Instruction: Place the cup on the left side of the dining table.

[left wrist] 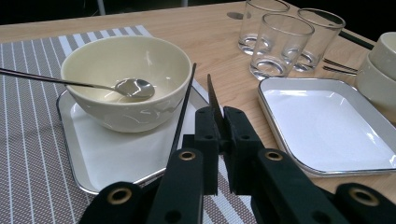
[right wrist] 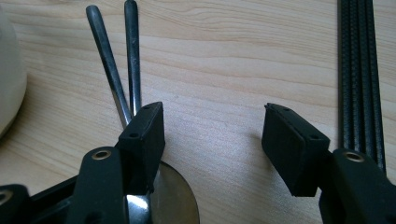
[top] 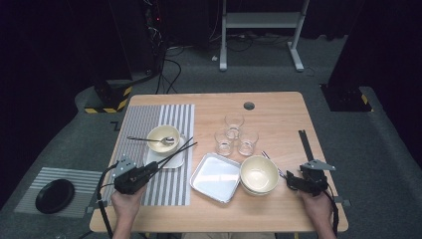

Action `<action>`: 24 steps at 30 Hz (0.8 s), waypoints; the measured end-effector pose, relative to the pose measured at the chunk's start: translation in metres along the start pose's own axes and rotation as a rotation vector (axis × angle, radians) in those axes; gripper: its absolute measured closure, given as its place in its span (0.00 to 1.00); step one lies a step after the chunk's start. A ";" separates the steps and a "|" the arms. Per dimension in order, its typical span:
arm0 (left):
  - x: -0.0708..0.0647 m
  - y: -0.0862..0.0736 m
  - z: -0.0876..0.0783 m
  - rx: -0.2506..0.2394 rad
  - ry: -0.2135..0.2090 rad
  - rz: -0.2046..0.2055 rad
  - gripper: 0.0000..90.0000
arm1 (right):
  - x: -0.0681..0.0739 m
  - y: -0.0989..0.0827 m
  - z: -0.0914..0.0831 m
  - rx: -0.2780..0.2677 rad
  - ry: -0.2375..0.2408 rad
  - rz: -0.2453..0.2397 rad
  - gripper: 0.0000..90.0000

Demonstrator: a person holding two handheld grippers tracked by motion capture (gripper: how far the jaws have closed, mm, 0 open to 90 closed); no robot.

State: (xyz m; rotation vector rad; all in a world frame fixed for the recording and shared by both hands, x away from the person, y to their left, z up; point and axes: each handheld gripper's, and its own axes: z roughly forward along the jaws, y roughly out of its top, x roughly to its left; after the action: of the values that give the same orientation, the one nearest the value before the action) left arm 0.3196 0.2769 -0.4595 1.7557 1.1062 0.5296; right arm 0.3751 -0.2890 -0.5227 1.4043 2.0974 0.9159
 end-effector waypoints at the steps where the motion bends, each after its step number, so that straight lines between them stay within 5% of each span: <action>1: 0.000 0.000 0.000 0.000 0.000 0.000 0.94 | 0.000 0.000 0.000 0.000 0.000 0.000 0.44; 24: 0.004 -0.005 -0.001 0.016 0.028 0.005 0.94 | 0.000 0.000 0.000 0.000 0.000 0.000 0.44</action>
State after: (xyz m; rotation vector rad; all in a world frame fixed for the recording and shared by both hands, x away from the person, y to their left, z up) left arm 0.3189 0.2814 -0.4637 1.7701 1.1286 0.5518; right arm 0.3751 -0.2890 -0.5227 1.4038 2.0974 0.9156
